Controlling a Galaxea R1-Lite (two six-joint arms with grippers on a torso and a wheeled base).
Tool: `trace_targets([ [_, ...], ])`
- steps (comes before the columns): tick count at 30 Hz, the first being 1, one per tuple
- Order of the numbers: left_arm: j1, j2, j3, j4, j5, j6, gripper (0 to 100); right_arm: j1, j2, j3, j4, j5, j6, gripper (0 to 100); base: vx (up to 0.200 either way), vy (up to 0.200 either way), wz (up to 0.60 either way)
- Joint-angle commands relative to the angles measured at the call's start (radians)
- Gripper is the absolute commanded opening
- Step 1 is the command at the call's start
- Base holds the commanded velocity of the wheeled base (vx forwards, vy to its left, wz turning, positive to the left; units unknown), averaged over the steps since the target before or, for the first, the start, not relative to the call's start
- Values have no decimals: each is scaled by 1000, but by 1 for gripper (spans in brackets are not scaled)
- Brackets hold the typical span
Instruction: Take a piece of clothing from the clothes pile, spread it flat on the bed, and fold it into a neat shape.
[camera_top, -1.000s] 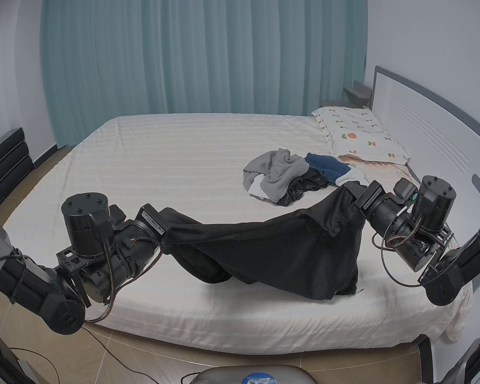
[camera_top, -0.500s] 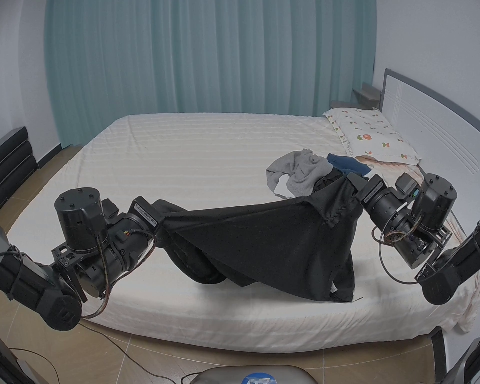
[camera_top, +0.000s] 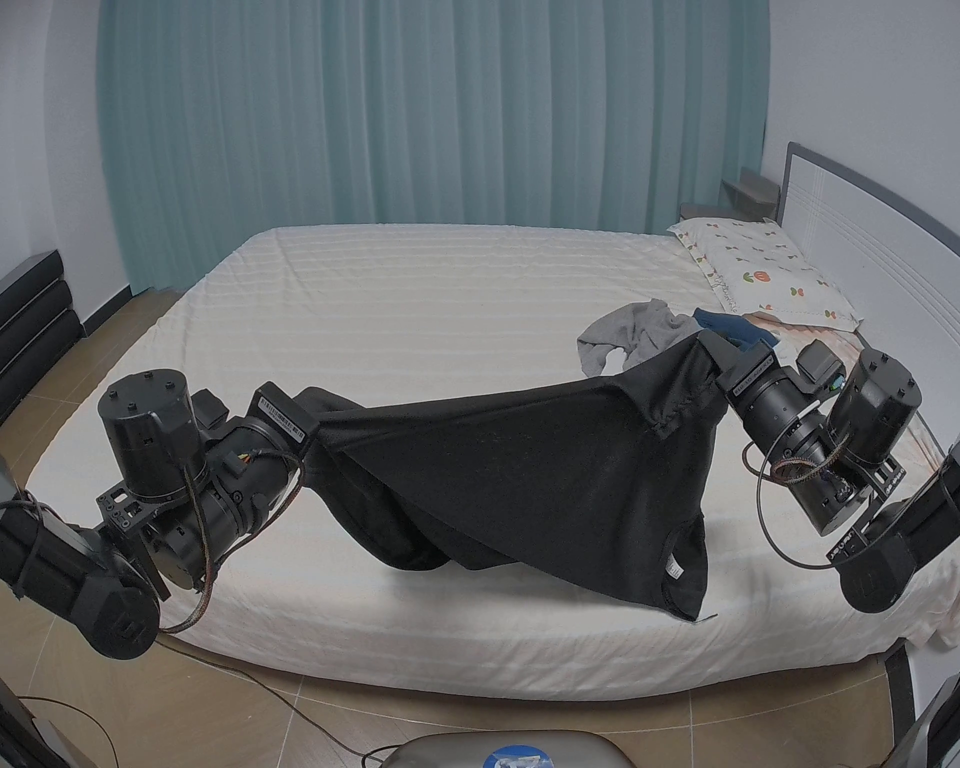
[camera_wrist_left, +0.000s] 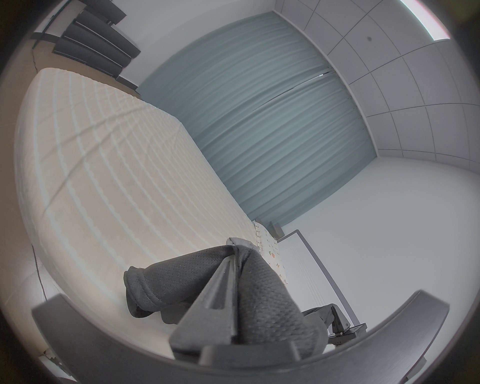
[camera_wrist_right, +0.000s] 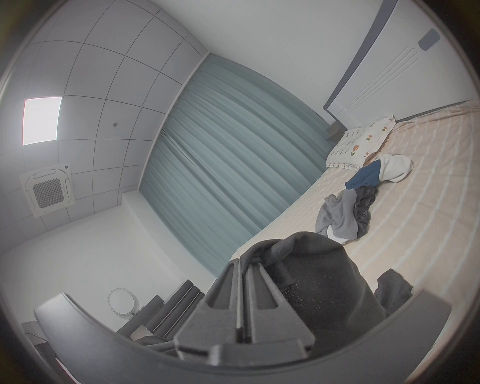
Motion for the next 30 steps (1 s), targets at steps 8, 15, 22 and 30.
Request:
trace_targets([
  [8,4,1,5,0,-2,2,0,-1,3,3,-2,3,1,0,0,200,0],
  [15,3,7,12,-1,-10,2,0,1,-9,26,0,15,-8,0,0,57,0],
  [22,-3,7,17,0,-13,2,0,4,-15,34,0,15,-10,0,0,0,0],
  [30,-16,-6,26,12,-13,8,0,31,-81,88,0,38,-51,0,-200,0,0],
])
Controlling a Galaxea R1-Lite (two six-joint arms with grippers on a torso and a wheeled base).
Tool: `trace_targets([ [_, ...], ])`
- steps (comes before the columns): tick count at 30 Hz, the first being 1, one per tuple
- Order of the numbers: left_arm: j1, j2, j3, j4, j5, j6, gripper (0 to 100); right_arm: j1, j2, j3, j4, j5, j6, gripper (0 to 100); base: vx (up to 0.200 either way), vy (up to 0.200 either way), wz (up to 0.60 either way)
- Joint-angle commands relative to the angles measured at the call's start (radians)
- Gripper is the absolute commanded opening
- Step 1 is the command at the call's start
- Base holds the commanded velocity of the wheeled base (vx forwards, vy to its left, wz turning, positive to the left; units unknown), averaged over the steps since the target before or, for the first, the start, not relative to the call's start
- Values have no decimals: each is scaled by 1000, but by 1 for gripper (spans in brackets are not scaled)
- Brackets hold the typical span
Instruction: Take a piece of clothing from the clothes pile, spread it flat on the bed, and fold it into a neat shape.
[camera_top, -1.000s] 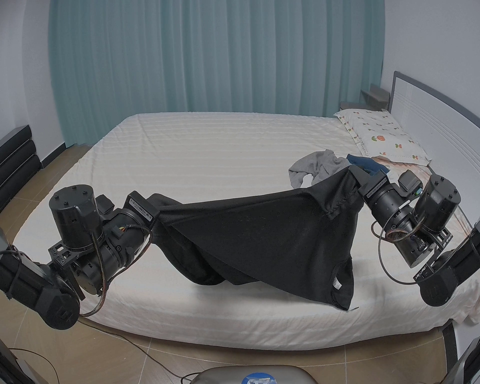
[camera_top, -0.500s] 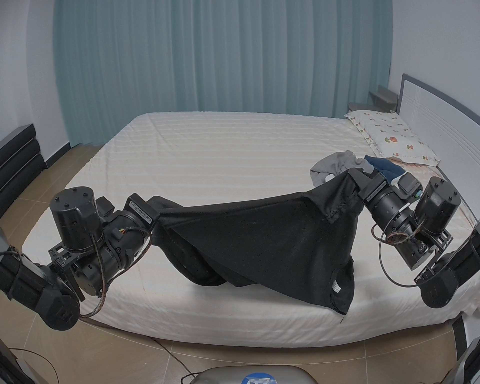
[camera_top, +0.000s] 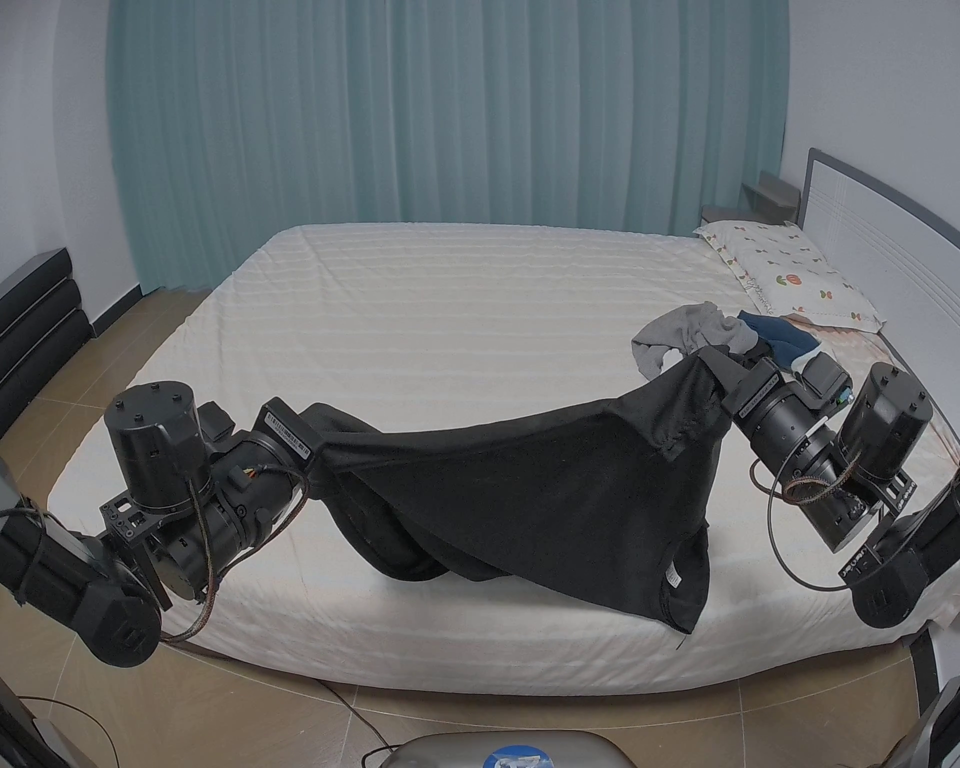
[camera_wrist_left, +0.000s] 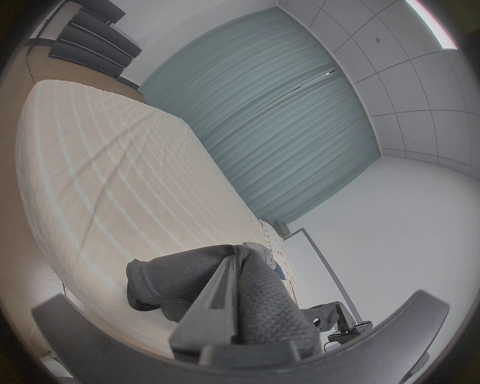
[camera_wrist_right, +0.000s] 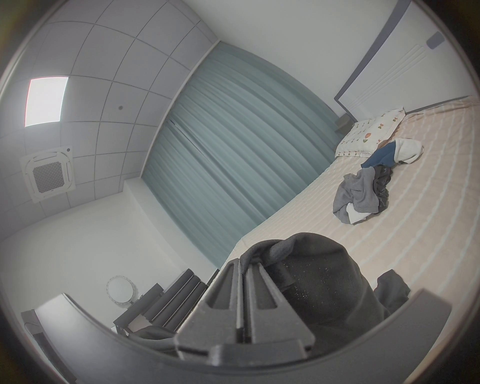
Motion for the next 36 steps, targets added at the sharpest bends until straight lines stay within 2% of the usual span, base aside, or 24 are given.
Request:
trace_targets([
  [1,-5,-10,3,0,-1,3,0,19,-45,19,-1,6,-13,0,-200,0,0],
  [8,-19,-92,11,15,-1,17,0,55,-170,26,12,6,-41,0,-200,0,0],
  [11,-30,-145,9,52,-1,34,0,84,-253,26,17,4,-85,0,-200,0,0],
  [16,-25,-205,-8,69,-1,39,0,76,-361,2,68,-1,-125,0,-80,0,0],
  [22,-7,-202,-95,105,1,40,0,6,-419,-187,304,9,-125,0,0,0,0],
  [24,-7,-198,-106,128,1,40,0,-13,-419,-219,333,12,-125,0,0,0,0],
  [26,-4,-182,-155,208,2,40,0,-83,-405,-334,425,35,-122,0,0,0,0],
  [29,8,-164,-181,230,2,39,0,-112,-390,-386,477,56,-116,0,0,0,0],
  [30,38,-126,-213,239,2,36,0,-157,-347,-463,539,81,-112,0,0,0,0],
  [36,71,-46,-249,244,-4,37,0,-212,-221,-602,586,85,-112,0,0,0,0],
])
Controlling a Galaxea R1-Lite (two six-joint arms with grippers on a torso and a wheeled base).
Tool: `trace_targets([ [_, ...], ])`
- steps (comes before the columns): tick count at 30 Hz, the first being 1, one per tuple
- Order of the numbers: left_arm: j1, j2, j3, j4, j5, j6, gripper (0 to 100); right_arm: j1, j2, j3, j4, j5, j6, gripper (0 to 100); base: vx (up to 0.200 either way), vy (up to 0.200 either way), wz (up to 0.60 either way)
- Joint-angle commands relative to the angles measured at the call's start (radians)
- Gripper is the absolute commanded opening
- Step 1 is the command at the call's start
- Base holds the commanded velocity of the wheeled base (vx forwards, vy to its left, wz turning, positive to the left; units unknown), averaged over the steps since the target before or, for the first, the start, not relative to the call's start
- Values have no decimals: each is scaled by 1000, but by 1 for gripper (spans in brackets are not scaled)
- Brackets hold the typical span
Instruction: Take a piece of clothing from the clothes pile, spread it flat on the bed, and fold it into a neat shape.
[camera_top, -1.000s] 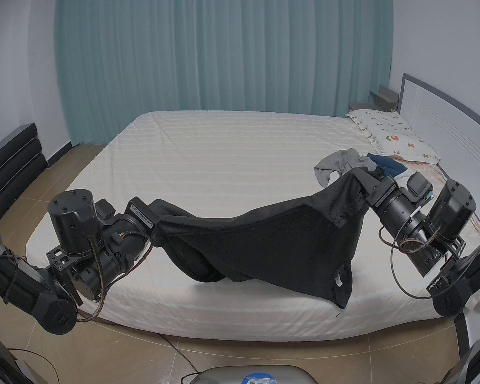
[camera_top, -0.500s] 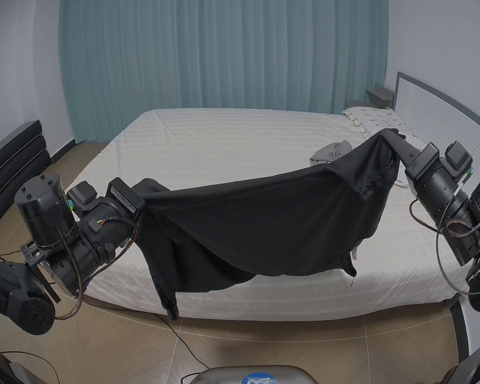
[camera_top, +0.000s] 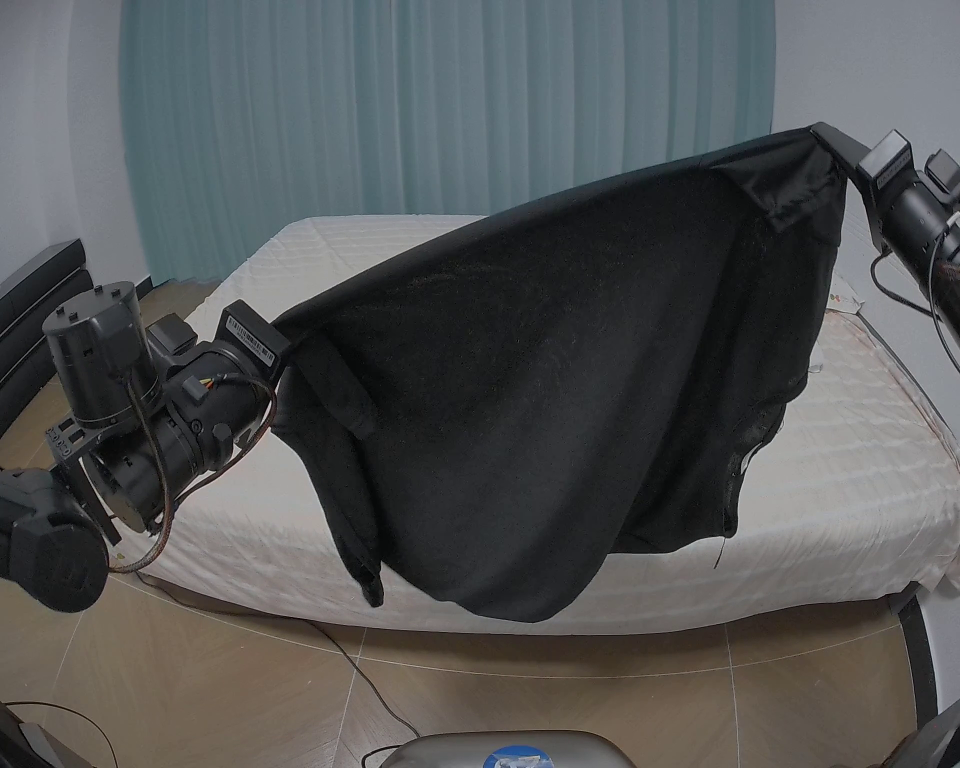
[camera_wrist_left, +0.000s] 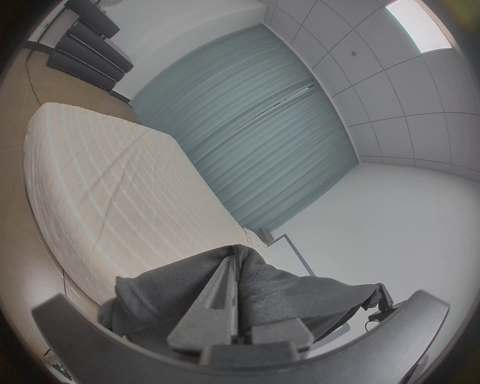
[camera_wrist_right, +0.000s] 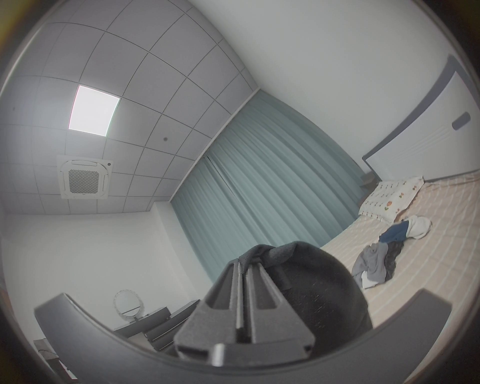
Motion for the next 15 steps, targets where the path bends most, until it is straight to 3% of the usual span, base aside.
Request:
trace_targets([
  [1,52,138,-82,19,-2,-3,0,-88,185,-166,60,15,4,0,0,0,0],
  [15,84,374,-244,26,-3,-2,0,-87,536,-292,-94,-14,5,0,200,0,0],
])
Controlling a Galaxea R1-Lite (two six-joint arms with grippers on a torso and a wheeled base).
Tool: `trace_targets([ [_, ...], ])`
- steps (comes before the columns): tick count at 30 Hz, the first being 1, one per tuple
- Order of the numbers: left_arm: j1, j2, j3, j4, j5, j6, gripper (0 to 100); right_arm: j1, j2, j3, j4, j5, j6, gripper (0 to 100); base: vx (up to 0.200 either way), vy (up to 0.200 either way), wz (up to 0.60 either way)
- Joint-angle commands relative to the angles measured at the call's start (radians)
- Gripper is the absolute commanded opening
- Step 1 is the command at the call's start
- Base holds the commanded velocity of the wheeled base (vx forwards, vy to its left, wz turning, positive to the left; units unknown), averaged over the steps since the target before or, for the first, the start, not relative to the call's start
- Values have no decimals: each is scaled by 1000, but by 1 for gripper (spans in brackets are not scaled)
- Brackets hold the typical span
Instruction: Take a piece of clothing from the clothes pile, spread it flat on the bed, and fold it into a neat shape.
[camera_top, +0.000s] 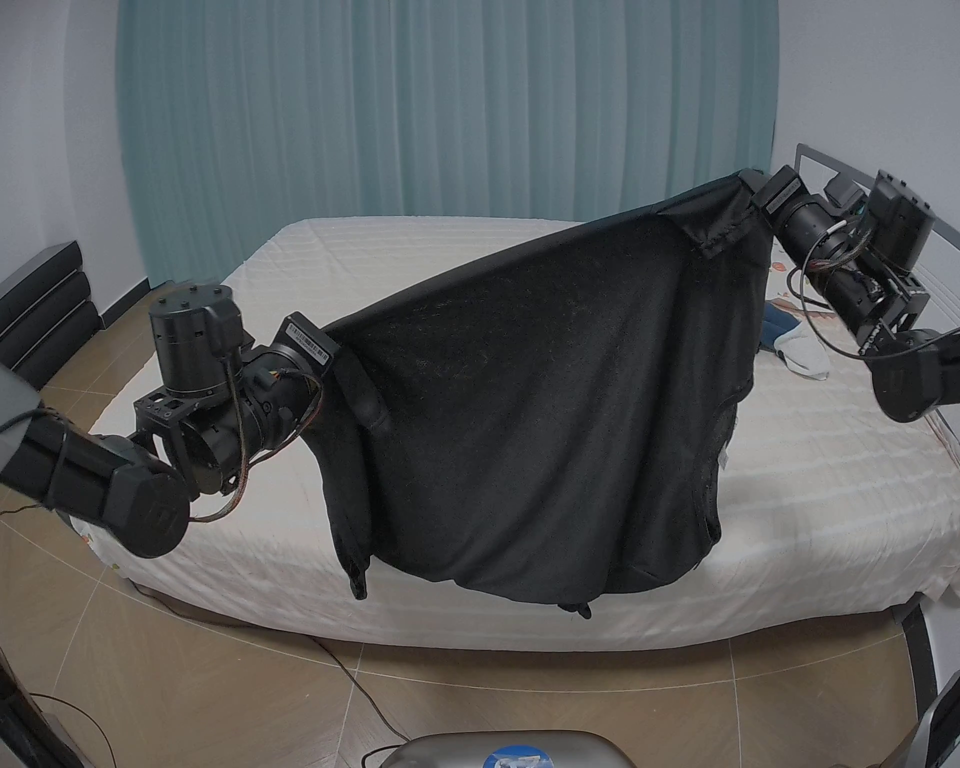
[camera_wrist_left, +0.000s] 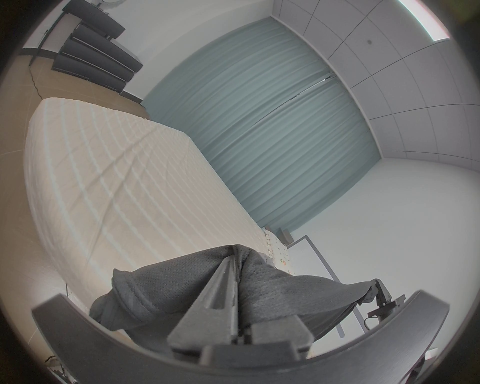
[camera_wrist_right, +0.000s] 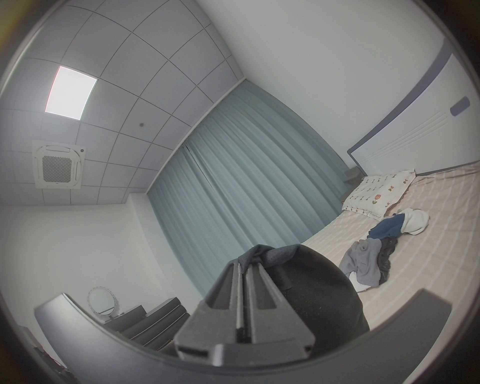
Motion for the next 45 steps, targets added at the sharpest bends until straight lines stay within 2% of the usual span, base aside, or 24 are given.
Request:
trace_targets([
  [1,26,142,-75,1,-1,0,0,-2,161,-59,-49,-7,0,0,200,0,0],
  [9,51,254,-174,1,-6,1,0,4,253,-145,-62,-10,0,0,200,0,0],
  [13,57,300,-218,1,-40,0,0,6,294,-164,-89,-10,-3,0,200,0,0],
  [19,54,380,-237,-8,-47,0,0,9,388,-164,-112,-15,-12,0,200,0,0],
  [28,57,522,-327,-5,-37,-4,0,27,535,-194,-171,-62,-16,0,0,0,0],
  [42,46,659,-398,1,-34,-4,0,23,701,-227,-171,-73,-15,0,0,0,0],
  [43,46,670,-404,1,-34,-4,100,23,716,-227,-171,-73,-15,0,0,0,0],
  [44,45,674,-407,1,-30,-4,100,24,731,-227,-171,-73,-15,100,0,0,0],
  [45,45,680,-410,1,-24,-4,100,26,748,-225,-171,-73,-16,100,0,0,0],
])
